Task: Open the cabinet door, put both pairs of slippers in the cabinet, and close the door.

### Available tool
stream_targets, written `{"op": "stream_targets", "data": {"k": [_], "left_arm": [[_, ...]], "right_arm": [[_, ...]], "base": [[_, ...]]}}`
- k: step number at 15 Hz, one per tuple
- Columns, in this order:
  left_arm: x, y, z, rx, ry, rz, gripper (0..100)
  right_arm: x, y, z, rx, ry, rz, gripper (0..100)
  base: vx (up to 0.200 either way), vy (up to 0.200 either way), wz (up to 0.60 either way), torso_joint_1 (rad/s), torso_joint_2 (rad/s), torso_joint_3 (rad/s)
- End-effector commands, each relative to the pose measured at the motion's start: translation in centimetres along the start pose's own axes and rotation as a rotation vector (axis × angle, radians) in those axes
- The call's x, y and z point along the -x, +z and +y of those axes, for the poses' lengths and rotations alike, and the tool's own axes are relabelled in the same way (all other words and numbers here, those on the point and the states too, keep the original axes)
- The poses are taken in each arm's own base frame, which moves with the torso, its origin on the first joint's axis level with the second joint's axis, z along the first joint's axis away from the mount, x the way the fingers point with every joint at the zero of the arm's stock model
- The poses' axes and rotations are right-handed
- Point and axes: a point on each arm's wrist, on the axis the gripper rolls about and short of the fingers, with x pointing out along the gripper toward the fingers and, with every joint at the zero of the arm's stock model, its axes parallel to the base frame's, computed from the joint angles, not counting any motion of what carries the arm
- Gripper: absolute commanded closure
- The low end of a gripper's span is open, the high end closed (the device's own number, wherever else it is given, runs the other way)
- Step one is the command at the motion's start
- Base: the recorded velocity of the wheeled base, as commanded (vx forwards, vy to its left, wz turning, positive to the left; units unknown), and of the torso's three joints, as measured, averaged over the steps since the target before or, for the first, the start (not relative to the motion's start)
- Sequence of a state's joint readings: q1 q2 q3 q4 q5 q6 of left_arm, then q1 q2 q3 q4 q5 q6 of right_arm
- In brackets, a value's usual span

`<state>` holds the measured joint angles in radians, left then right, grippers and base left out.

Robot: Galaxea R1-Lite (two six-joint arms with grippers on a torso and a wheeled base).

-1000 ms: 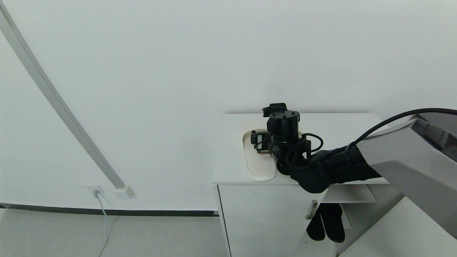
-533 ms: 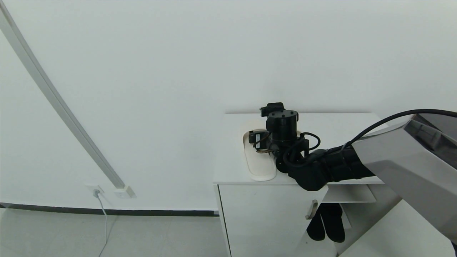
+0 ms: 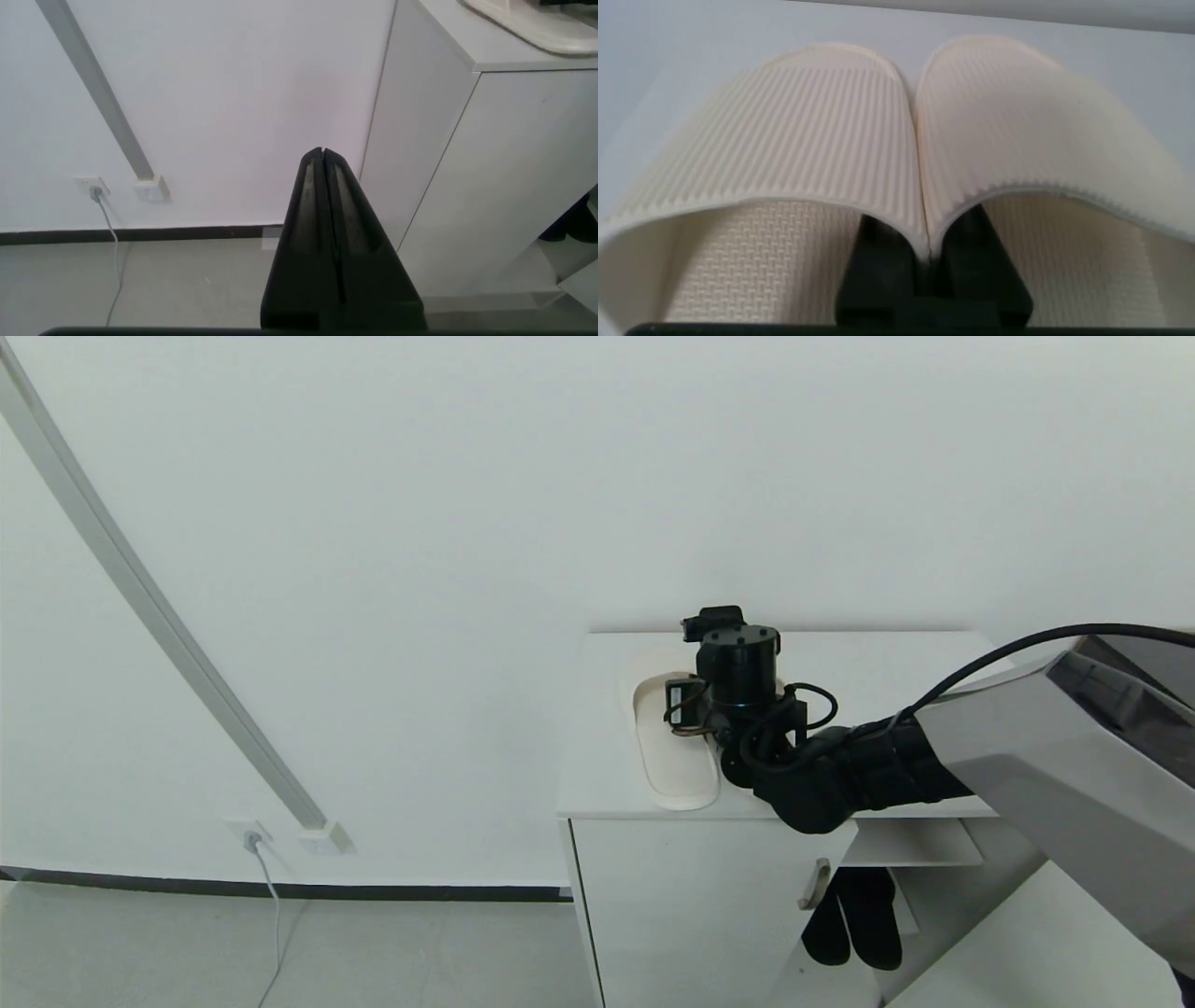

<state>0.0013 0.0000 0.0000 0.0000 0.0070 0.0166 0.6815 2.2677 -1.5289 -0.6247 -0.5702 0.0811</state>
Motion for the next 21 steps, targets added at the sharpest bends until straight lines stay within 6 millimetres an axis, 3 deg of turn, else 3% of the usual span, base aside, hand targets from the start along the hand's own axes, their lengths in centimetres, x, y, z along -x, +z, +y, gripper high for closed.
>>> {"op": "stream_targets", "data": {"k": [1,2,5,9,11,13,17,21], "left_arm": [[0.0,0.0,0.0,0.0,0.002,0.0,100],[0.0,0.0,0.0,0.0,0.004,0.0,100],[0.0,0.0,0.0,0.0,0.004,0.0,100],[0.0,0.0,0.0,0.001,0.004,0.0,100],[0.0,0.0,0.0,0.001,0.002,0.0,100],[0.0,0.0,0.0,0.001,0.001,0.0,100],[0.0,0.0,0.0,-0.005,-0.002,0.0,100],[0.0,0.0,0.0,-0.003,-0.005,0.0,100]], "right_arm": [[0.8,1.4,0.0,-0.016,0.009,-0.023,100],[1.4,2.1,-0.3,-0.021,0.011,-0.031,100],[6.3,4.4,-0.5,-0.023,0.068,-0.038,100],[13.3,3.3,-0.8,0.028,0.175,0.019,100],[15.6,2.9,-2.3,0.045,0.24,0.046,100],[18.6,2.5,-5.1,0.057,0.381,0.086,100],[20.0,1.9,-7.2,0.058,0.403,0.109,100],[19.8,1.3,-7.2,0.071,0.392,0.128,100]], "base": [[0.0,0.0,0.0,0.0,0.0,0.0],[0.0,0.0,0.0,0.0,0.0,0.0],[0.0,0.0,0.0,0.0,0.0,0.0],[0.0,0.0,0.0,0.0,0.0,0.0],[0.0,0.0,0.0,0.0,0.0,0.0],[0.0,0.0,0.0,0.0,0.0,0.0],[0.0,0.0,0.0,0.0,0.0,0.0],[0.0,0.0,0.0,0.0,0.0,0.0]]}}
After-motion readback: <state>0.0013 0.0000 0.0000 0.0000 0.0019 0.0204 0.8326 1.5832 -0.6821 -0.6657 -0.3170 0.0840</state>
